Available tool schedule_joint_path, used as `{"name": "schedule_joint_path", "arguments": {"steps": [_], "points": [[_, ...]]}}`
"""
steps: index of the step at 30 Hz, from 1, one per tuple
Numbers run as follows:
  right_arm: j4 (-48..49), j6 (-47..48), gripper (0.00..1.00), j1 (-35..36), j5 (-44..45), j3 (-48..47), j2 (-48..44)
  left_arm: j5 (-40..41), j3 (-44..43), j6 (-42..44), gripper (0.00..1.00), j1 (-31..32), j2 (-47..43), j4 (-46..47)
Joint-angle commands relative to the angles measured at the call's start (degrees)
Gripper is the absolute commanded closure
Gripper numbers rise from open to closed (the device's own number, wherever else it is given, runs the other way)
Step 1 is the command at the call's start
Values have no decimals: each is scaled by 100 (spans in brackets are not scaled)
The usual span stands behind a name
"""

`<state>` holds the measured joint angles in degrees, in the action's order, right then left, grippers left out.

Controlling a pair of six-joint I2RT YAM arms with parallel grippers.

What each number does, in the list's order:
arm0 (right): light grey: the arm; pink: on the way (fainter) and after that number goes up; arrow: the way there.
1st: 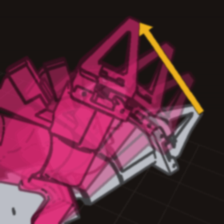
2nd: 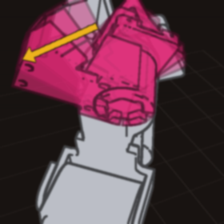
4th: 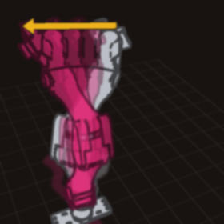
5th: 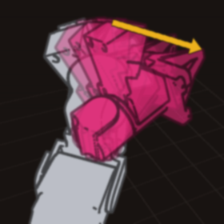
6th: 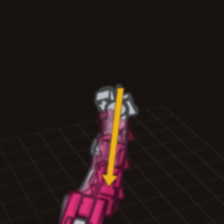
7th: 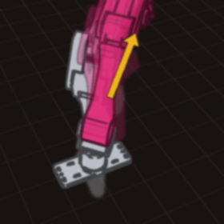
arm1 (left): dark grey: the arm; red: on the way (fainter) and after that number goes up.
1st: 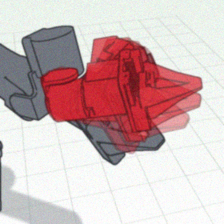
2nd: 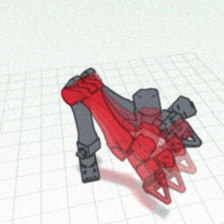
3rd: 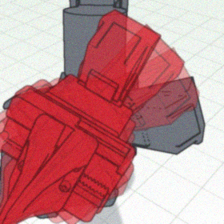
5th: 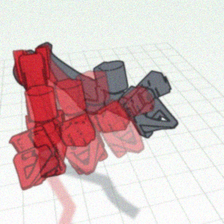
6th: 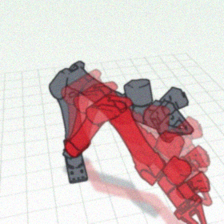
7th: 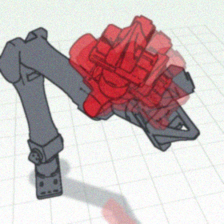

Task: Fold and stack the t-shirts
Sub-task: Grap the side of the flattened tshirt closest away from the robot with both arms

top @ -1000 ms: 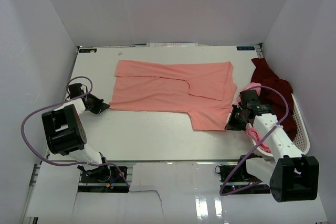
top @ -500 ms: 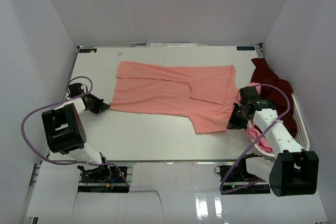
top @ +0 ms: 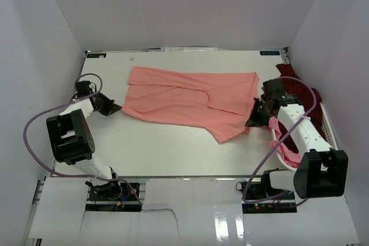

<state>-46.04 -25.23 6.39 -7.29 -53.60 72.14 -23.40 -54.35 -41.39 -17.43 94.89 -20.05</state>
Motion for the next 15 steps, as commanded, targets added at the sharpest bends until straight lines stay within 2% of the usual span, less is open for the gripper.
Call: {"name": "schedule_joint_path", "arguments": {"steps": [1, 15], "points": [[69, 159, 92, -33, -115, -474, 63, -130, -269, 17, 100, 73, 73, -77], [-151, 344, 92, -59, -9, -1618, 564, -200, -840, -45, 100, 152, 442, -227]]}}
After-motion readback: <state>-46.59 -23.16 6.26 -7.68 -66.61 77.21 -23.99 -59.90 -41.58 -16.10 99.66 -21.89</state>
